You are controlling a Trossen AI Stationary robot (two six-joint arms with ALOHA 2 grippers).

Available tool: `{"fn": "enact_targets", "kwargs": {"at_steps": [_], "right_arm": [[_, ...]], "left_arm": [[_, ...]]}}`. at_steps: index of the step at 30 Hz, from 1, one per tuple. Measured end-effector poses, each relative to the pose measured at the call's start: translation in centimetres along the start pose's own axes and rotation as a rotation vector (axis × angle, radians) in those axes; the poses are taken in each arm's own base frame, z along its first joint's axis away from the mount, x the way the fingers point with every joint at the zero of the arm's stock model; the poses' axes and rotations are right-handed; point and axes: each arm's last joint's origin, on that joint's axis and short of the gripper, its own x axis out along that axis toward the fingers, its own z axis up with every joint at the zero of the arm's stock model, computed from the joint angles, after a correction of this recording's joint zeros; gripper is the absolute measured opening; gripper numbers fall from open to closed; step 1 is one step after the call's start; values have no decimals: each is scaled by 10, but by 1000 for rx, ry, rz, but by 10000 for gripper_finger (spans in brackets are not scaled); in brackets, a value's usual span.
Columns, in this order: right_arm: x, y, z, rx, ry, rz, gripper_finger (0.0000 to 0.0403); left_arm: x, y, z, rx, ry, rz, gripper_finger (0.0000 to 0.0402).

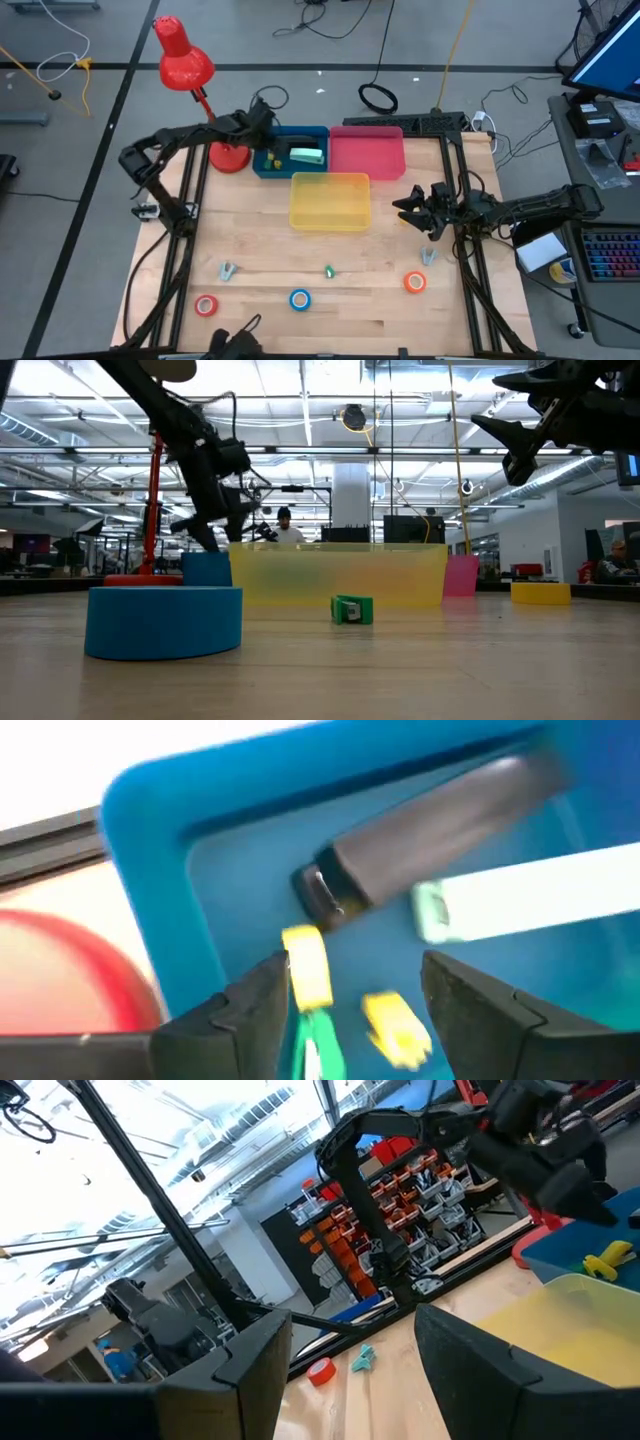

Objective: Pick and place Stapler, Stapler remover, tape
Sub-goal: Put the green stapler into the blue bin

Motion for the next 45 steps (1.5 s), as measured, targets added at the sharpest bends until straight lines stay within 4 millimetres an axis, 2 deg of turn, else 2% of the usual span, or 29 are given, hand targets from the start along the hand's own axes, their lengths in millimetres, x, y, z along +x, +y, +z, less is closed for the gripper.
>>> {"fn": "enact_targets", "kwargs": {"at_steps": [3, 8, 12, 16, 21, 25, 29, 34, 45], "right_arm": [[0, 2, 3, -8, -31, 21, 208], [0, 5, 7, -79, -75, 46, 208], [-1, 6, 8, -100, -89, 54, 208], [0, 4, 5, -115, -54, 40, 208], [0, -1, -3, -192, 44, 6, 208], [1, -8, -14, -232, 235, -84, 208], [12, 6, 5, -280, 301, -107, 208], [14, 15, 19, -370, 334, -108, 208], [-13, 17, 24, -286, 351, -135, 208]], "left_arm": [[-25, -4, 3, 0, -71, -42, 229], [-70, -16, -3, 16, -155, -115, 230], [-99, -29, -17, 52, -173, -174, 230], [-119, -45, -36, 88, -152, -229, 230], [-127, -72, -63, 167, -94, -300, 230], [-134, -93, -87, 227, -67, -333, 230], [-143, -111, -112, 285, -70, -342, 230], [-154, -127, -143, 353, -84, -355, 230], [-155, -160, -209, 442, -63, -371, 230]]}}
